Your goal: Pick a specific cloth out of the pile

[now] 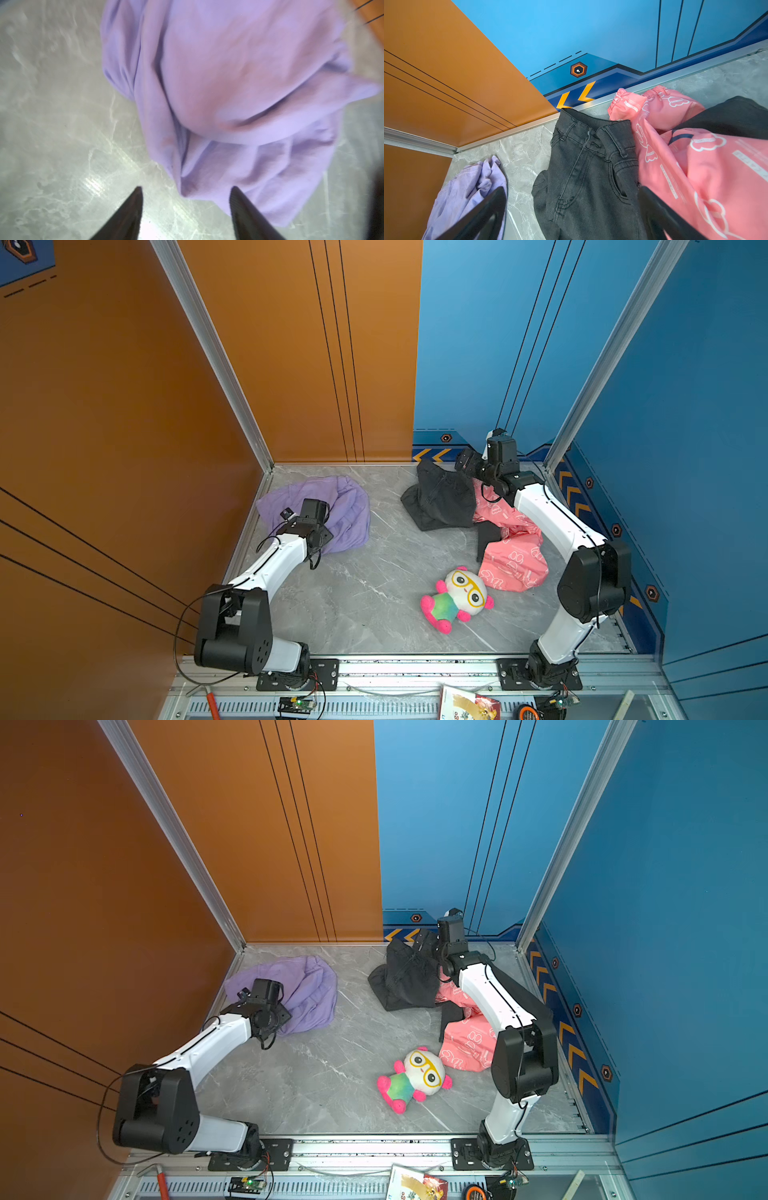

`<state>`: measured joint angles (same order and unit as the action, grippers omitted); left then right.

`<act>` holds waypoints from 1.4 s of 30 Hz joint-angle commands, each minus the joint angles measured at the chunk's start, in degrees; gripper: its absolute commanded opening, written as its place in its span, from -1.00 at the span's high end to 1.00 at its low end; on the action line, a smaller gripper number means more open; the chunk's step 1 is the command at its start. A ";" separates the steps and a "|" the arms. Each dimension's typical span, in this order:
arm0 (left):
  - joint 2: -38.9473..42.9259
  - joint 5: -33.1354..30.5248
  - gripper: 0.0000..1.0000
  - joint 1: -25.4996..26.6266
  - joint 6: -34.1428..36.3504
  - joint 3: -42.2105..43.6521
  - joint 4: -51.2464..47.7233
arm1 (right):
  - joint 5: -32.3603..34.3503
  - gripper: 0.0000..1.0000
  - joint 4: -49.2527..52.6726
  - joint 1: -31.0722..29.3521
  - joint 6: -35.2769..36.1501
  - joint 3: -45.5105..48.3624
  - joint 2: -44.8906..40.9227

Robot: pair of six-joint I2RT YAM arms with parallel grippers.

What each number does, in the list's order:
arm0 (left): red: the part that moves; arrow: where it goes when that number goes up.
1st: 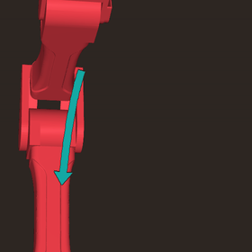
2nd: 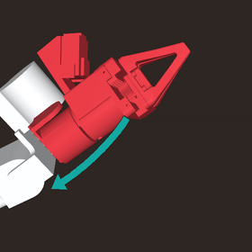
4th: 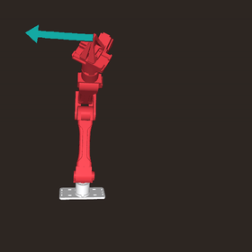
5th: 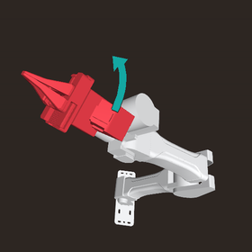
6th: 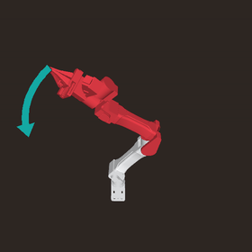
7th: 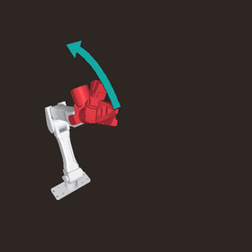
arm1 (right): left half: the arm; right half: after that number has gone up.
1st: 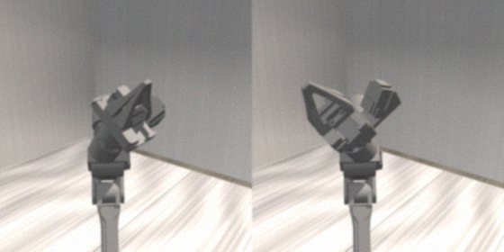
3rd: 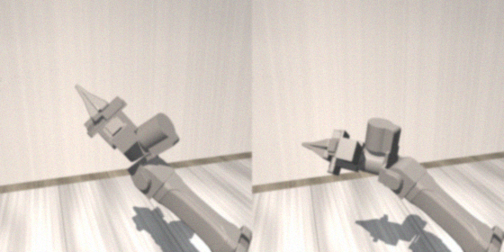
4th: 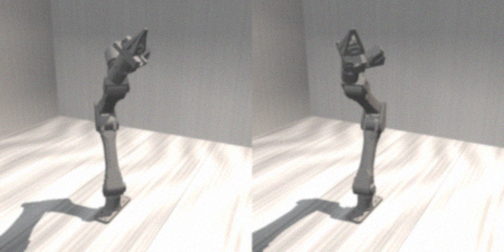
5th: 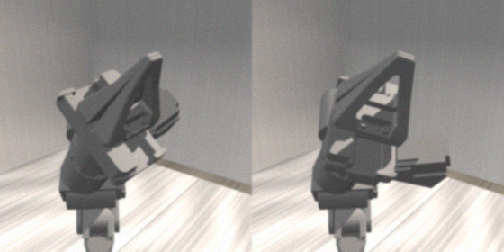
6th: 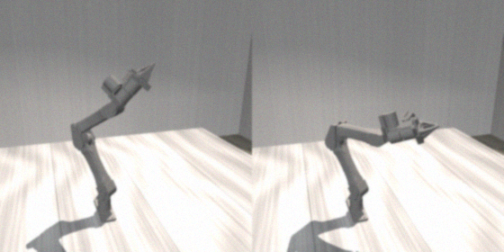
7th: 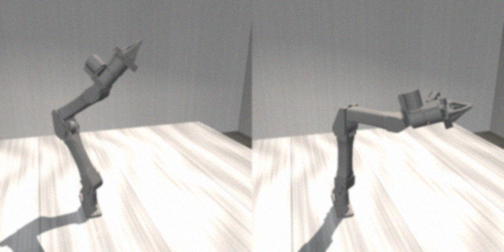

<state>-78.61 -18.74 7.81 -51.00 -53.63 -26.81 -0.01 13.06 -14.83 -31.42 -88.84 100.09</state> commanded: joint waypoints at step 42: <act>-3.61 -9.08 -0.96 -2.27 46.62 23.70 56.38 | 17.98 -1.00 -40.45 5.44 27.46 62.04 -21.98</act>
<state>-80.01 -31.11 6.22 -6.61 -31.05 24.25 21.37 -20.88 -9.63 -3.42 -27.20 76.38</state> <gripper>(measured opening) 0.982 0.999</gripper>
